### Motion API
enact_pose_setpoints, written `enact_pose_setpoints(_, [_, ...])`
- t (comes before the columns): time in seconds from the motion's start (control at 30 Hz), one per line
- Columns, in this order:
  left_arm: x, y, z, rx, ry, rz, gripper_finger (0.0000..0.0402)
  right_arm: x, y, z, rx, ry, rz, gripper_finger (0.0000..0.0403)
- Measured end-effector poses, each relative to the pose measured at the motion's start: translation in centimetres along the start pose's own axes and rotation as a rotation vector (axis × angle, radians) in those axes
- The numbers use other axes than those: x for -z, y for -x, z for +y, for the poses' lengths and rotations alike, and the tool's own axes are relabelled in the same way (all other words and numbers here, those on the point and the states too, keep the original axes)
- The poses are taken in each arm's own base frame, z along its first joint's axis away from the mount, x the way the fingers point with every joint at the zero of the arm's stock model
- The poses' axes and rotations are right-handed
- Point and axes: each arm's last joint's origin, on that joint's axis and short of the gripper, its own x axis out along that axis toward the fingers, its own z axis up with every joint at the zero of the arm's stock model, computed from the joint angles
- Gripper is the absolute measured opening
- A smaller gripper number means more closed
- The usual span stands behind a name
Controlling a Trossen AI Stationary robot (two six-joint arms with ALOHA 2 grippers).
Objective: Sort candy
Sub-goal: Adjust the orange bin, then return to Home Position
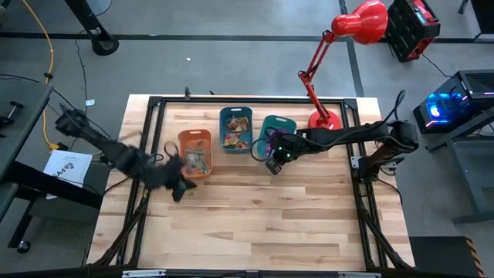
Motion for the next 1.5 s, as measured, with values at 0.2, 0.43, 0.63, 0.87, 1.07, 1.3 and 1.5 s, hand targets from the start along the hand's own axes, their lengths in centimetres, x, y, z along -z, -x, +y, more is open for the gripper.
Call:
enact_pose_setpoints(0.2, [4.5,-3.7,1.8,-0.186,0.175,0.094,0.0000,-1.0,0.7,-1.1,0.001,-0.038,-0.037,0.0000])
enact_pose_setpoints(0.43, [5.2,-6.2,5.1,-0.421,0.308,0.039,0.0000,-2.0,3.6,-2.5,-0.030,-0.088,-0.133,0.0000])
enact_pose_setpoints(0.63, [3.0,-6.7,6.8,-0.503,0.316,-0.051,0.0000,-1.6,6.4,-3.3,-0.035,-0.103,-0.159,0.0000])
enact_pose_setpoints(0.87, [-0.4,-6.8,7.9,-0.500,0.247,-0.157,0.0000,-0.1,7.4,-3.3,0.005,-0.083,-0.081,0.0000])
enact_pose_setpoints(1.07, [-3.2,-6.7,8.7,-0.464,0.188,-0.224,0.0000,0.7,7.4,-2.4,-0.002,-0.043,-0.054,0.0000])
enact_pose_setpoints(1.3, [-3.7,-4.1,6.7,-0.142,0.015,-0.110,0.0000,2.4,7.5,-1.2,0.008,0.030,0.021,0.0000])
enact_pose_setpoints(1.5, [-4.2,-0.9,4.3,0.233,-0.160,-0.460,0.0000,3.6,8.1,0.0,-0.018,0.018,0.039,0.0000])
